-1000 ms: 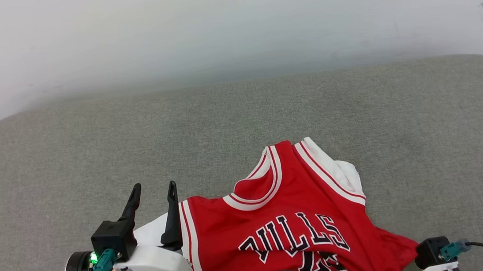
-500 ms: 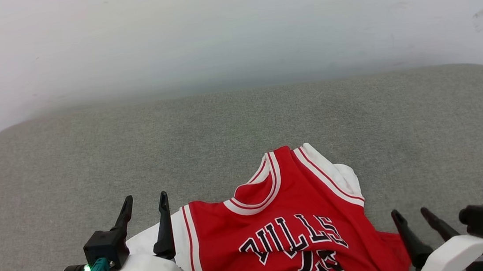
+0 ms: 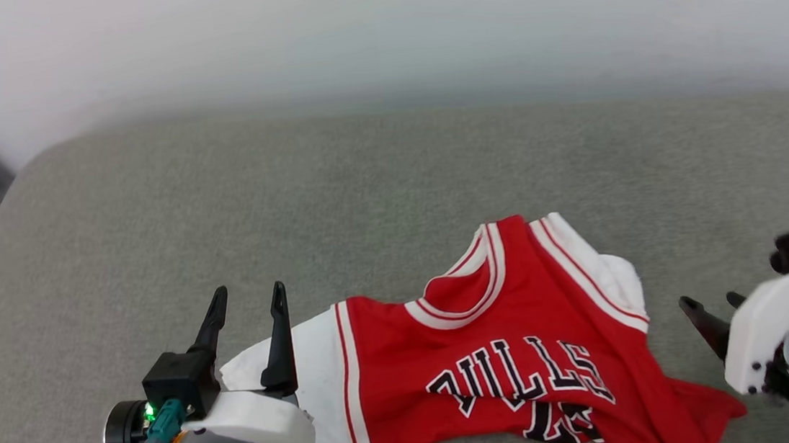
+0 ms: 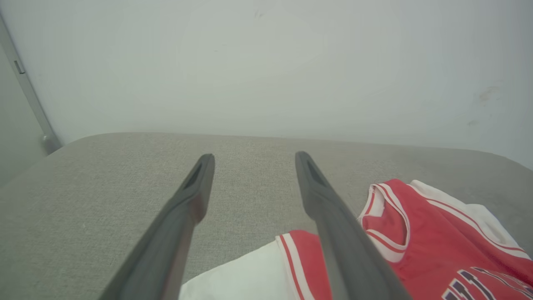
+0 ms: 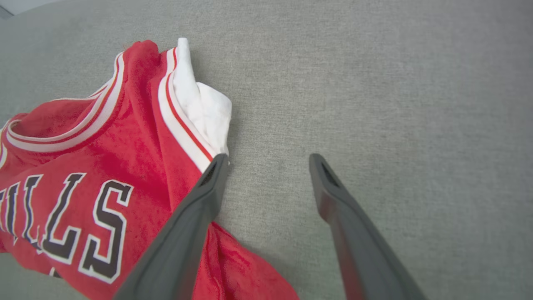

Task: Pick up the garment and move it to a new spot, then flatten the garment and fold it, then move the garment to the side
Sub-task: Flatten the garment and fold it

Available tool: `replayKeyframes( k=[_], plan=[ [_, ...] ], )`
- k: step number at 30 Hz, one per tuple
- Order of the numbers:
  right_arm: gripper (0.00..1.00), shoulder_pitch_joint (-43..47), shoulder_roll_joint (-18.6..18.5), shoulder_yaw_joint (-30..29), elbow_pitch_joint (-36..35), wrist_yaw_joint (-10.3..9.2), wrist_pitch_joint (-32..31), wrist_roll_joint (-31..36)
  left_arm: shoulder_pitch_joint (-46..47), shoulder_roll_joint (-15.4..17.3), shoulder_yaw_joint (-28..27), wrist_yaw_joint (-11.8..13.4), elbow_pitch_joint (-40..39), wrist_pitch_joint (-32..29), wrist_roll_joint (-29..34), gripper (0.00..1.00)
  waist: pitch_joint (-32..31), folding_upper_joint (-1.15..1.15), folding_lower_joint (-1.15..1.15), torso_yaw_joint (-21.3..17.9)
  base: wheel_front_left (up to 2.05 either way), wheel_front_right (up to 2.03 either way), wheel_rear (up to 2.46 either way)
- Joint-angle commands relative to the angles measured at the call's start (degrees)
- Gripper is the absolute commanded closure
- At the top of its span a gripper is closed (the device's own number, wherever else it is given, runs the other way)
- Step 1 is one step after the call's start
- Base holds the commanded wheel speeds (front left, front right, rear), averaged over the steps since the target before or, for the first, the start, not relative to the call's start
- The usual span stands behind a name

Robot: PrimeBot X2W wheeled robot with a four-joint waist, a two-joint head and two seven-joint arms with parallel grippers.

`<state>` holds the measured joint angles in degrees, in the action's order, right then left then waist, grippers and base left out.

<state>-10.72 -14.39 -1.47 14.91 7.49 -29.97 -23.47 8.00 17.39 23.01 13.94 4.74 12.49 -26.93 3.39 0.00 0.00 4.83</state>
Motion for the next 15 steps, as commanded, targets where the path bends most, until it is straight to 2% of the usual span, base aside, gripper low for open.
replayKeyframes(
  k=[1,6,10,15],
  plan=[
    [0.00,-1.8,-0.7,0.9,0.5,-0.01,-1.2,-0.4,0.8,-0.3,0.0,-0.1,-0.1,0.4,0.3,0.00,2.6,0.00,0.00,2.2,0.00,0.00,0.00],
    [0.00,-8.7,-3.9,5.8,4.8,-0.01,-9.2,-3.0,3.2,-1.6,0.5,-0.7,0.9,1.1,0.6,0.00,6.3,0.00,0.00,4.9,0.00,0.00,0.00],
    [0.00,-12.7,-5.8,8.9,8.3,-0.01,-11.6,-4.2,4.5,-2.6,0.6,-1.2,1.9,1.8,0.7,0.00,8.3,0.00,0.00,6.5,0.00,0.00,0.00],
    [0.00,-13.7,-6.2,12.2,15.4,-0.03,-14.5,-5.3,5.2,-3.3,0.2,-1.7,3.1,2.4,0.9,0.00,9.1,0.00,0.00,7.1,0.00,0.00,0.00]
  ],
)
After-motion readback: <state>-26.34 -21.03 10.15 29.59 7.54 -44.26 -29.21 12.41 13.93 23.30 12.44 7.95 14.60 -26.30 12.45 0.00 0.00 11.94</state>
